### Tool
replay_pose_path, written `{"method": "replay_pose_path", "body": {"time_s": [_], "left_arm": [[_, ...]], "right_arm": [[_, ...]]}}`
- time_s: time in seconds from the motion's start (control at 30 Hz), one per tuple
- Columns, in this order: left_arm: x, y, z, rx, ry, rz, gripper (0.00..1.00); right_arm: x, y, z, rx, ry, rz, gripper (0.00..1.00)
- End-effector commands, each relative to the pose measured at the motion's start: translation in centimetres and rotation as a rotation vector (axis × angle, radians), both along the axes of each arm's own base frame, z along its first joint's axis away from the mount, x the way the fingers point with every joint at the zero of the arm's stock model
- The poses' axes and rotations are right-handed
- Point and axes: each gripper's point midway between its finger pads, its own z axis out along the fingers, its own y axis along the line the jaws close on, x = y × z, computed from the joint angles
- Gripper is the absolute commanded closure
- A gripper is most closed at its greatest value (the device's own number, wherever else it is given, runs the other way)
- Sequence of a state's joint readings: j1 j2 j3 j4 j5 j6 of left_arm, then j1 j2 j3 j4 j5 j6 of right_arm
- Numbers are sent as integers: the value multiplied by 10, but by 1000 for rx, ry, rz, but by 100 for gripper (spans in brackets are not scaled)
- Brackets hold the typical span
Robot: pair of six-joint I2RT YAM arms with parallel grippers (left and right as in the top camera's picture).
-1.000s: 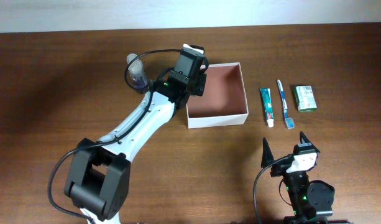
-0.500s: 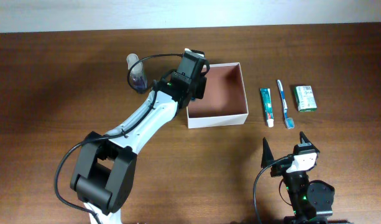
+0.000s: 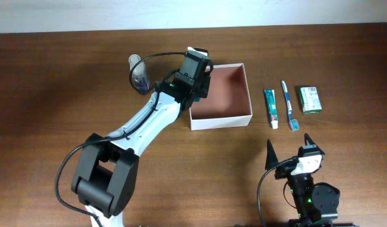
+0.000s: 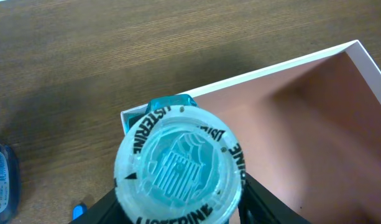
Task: Pack container
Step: 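Lower the bottle into the box's left corner and open the gripper, then move the left gripper back to the clear pump bottle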
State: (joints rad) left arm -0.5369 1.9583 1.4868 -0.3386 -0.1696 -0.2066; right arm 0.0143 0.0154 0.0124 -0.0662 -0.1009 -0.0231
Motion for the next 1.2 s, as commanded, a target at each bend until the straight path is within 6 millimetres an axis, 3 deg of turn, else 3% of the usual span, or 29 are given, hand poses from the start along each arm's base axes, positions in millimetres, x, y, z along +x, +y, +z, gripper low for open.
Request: {"method": "replay_pose_path", "body": {"time_s": [0.0, 0.17, 0.47, 0.6, 0.7, 0.9, 1.17], "left_arm": [[5, -3, 17, -18, -37, 8, 49], [3, -7, 37, -55, -62, -11, 49], [-9, 0, 117, -131, -193, -12, 47], [-21, 9, 152, -127, -251, -32, 40], [-30, 32, 168, -51, -284, 21, 39], [-41, 96, 174, 142, -286, 230, 38], [-29, 140, 147, 155, -180, 286, 35]], "right_arm": [[0, -2, -2, 5, -1, -14, 1], [0, -2, -1, 5, -1, -14, 1], [0, -2, -2, 5, -1, -14, 1], [0, -2, -2, 5, -1, -14, 2], [0, -2, -1, 5, -1, -14, 1], [0, -2, -2, 5, -1, -14, 2], [0, -2, -2, 5, -1, -14, 1]]}}
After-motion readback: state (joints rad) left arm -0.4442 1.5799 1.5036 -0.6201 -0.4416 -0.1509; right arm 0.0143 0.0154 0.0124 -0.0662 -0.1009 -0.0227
